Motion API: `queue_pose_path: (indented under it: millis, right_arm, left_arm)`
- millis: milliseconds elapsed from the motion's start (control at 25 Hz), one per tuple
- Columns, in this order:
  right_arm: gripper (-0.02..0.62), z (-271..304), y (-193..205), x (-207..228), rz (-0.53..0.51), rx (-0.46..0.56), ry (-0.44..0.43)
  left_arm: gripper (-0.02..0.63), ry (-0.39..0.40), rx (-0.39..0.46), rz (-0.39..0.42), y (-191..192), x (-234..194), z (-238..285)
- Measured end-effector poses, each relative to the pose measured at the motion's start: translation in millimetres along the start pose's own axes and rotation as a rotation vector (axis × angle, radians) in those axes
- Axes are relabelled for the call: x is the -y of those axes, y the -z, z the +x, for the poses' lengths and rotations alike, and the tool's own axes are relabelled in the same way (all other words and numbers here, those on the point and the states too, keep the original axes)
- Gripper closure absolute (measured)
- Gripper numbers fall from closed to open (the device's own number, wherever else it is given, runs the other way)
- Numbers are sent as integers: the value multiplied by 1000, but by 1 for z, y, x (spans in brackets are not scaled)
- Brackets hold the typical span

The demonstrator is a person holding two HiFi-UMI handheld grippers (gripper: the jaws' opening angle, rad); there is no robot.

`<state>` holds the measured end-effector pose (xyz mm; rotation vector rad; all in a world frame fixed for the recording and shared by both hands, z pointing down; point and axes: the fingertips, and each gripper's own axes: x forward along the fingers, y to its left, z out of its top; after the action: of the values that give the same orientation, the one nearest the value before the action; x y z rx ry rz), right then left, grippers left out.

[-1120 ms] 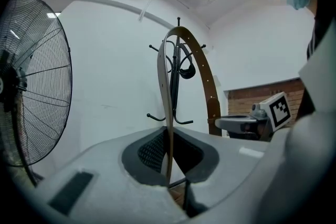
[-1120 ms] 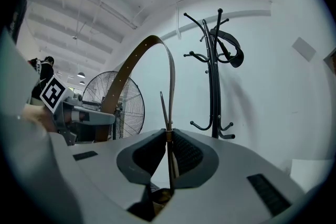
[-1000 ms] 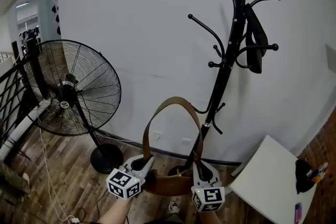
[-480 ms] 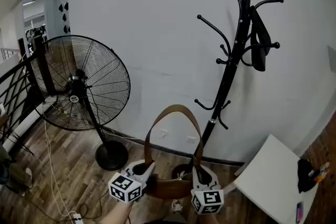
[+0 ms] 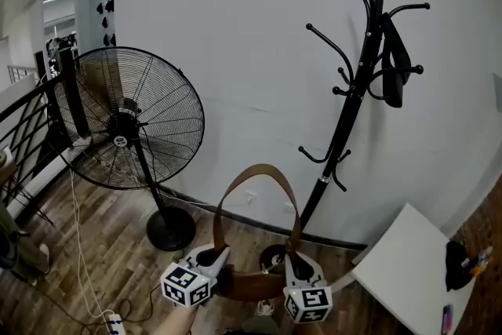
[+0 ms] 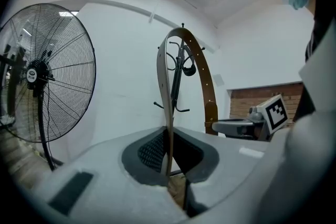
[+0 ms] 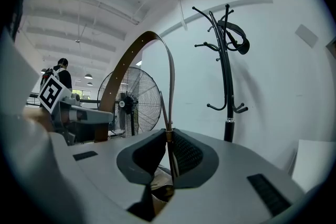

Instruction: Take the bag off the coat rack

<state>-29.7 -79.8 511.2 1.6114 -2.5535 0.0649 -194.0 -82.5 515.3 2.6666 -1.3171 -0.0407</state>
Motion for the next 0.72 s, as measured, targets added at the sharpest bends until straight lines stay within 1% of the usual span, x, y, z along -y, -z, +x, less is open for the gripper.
queue_pose_path:
  millis: [440, 720]
  right_arm:
    - [552, -2, 12, -13, 2, -24, -33]
    - [552, -7, 12, -13, 3, -26, -30]
  left_arm:
    - [594, -22, -13, -8, 10, 0, -13]
    - [594, -14, -16, -2, 9, 4, -13]
